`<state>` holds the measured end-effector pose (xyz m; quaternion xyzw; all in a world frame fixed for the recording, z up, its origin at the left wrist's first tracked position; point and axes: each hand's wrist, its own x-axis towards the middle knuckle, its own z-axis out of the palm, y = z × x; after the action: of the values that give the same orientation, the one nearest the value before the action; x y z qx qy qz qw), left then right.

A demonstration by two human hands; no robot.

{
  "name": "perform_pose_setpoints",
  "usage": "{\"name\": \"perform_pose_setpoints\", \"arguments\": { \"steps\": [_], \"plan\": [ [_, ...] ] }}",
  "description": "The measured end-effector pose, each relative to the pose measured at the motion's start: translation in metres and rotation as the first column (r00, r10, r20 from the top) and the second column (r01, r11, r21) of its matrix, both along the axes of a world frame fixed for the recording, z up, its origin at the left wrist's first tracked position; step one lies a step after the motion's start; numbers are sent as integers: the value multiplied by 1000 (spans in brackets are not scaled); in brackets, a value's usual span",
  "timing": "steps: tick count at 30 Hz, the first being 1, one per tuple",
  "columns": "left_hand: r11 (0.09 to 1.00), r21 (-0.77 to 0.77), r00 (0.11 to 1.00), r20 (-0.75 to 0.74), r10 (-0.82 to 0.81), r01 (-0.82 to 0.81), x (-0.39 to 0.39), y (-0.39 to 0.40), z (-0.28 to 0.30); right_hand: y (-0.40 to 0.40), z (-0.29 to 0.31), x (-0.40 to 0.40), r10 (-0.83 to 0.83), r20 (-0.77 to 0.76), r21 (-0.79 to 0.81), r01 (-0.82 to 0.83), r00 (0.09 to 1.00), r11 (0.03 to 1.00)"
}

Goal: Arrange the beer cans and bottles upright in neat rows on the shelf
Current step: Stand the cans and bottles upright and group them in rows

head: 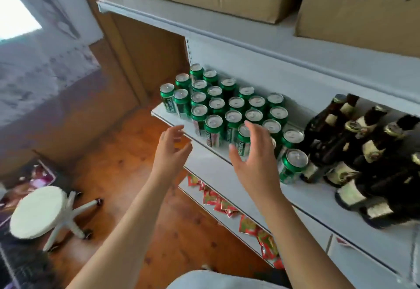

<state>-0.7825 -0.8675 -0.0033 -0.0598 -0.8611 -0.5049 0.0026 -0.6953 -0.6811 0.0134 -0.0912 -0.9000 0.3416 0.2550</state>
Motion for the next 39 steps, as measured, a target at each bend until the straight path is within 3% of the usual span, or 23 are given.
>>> {"name": "perform_pose_setpoints", "arguments": {
  "steps": [9, 14, 18, 23, 26, 31, 36, 39],
  "plan": [
    [971, -237, 1000, -12, -28, 25, -180, -61, -9, -59, -14, -180, 33, 85, 169, -47, 996, 985],
    [920, -384, 997, -2, -81, 74, -265, -63, -17, -83, -27, -288, -34, 336, 488, -143, 941, 861],
    [836, -488, 966, 78, -246, 252, -308, -58, -29, -89, -40, -333, -101, 527, 563, -257, 844, 786],
    [751, -490, 894, 175, -413, 442, -340, -52, -44, -92, -43, -344, -158, 607, 544, -263, 779, 797],
    [770, -417, 873, 161, -461, 483, -351, -53, -54, -95, -36, -339, -175, 633, 500, -225, 754, 836],
    [768, -349, 834, 84, -546, 537, -369, -73, -65, -105, -12, -384, -268, 453, 419, 62, 850, 906],
    [788, -274, 825, 38, -564, 551, -387, -93, -69, -111, -24, -439, -267, 687, 356, 7, 676, 934],
    [768, -252, 801, 53, -597, 589, -397, -93, -70, -116, -39, -444, -275, 612, 299, 105, 741, 948]
  ]
}}
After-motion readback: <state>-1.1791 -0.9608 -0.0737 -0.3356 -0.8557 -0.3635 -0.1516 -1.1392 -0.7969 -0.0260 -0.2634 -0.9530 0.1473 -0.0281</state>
